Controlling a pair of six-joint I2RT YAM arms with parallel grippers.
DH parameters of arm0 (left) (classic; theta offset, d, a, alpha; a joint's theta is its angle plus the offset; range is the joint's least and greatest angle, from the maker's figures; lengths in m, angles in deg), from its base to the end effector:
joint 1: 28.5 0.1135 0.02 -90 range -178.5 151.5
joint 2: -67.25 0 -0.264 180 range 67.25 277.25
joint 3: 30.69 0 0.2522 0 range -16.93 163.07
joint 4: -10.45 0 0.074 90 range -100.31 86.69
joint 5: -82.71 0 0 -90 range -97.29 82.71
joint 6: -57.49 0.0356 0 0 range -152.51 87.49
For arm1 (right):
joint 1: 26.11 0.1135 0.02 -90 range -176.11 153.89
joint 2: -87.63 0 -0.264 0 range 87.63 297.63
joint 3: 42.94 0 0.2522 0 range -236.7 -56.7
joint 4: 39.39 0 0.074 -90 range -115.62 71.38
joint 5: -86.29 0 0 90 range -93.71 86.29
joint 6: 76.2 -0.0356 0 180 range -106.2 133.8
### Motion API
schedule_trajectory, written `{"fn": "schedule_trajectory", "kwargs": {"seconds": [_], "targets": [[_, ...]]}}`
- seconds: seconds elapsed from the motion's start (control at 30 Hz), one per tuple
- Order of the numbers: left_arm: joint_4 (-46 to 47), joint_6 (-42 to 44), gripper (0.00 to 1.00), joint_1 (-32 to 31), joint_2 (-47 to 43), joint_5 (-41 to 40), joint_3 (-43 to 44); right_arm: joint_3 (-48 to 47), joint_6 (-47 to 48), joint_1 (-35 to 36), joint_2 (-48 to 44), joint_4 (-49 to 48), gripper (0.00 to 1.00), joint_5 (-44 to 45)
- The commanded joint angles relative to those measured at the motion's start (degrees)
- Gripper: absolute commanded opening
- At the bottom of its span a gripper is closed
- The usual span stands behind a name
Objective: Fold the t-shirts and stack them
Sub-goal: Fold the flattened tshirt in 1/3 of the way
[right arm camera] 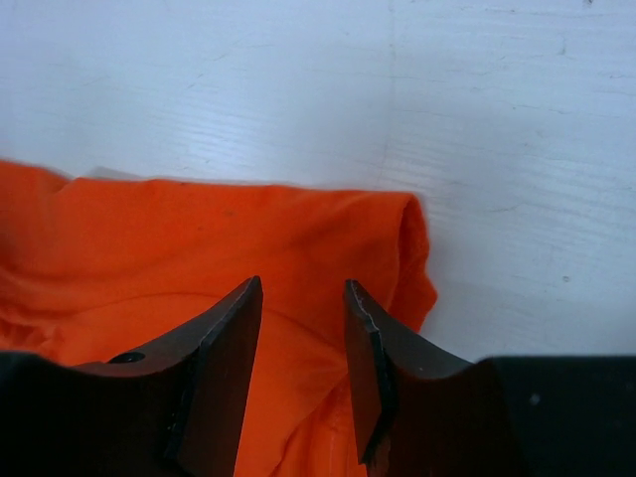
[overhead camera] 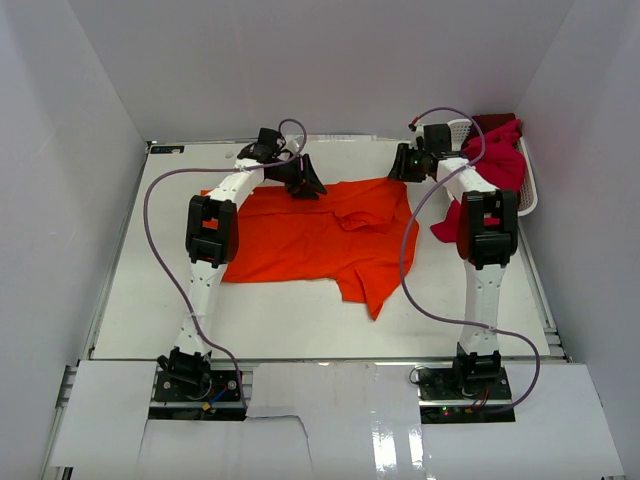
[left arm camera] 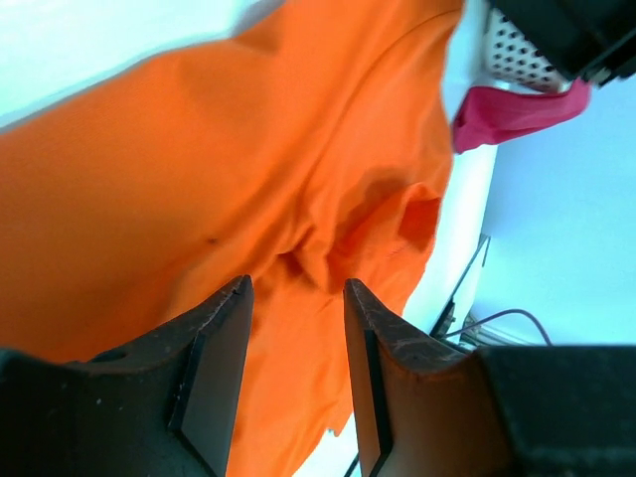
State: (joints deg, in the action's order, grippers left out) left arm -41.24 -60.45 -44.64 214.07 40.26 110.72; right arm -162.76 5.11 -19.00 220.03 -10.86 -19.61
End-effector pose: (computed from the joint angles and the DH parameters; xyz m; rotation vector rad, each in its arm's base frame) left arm 0.5165 -0.1768 0.1519 0.0692 2.6229 -1.3507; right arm 0.5205 0.0747 0.1824 -0.1139 2.2948 0.4604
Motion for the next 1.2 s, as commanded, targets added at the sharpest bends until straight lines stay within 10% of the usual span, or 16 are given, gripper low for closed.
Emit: {"fn": "schedule_trajectory", "kwargs": {"seconds": [0.0, 1.17], "targets": [[1.5, -1.0, 0.53, 0.4, -6.8, 1.4, 3.5, 1.2, 0.2, 0.4, -6.6, 1.8, 0.45, -4.8], [14.6, -4.6, 0.50, -3.3, 4.0, 5.2, 0.1, 3.1, 19.6, 8.1, -6.6, 16.3, 0.47, -17.5]]}}
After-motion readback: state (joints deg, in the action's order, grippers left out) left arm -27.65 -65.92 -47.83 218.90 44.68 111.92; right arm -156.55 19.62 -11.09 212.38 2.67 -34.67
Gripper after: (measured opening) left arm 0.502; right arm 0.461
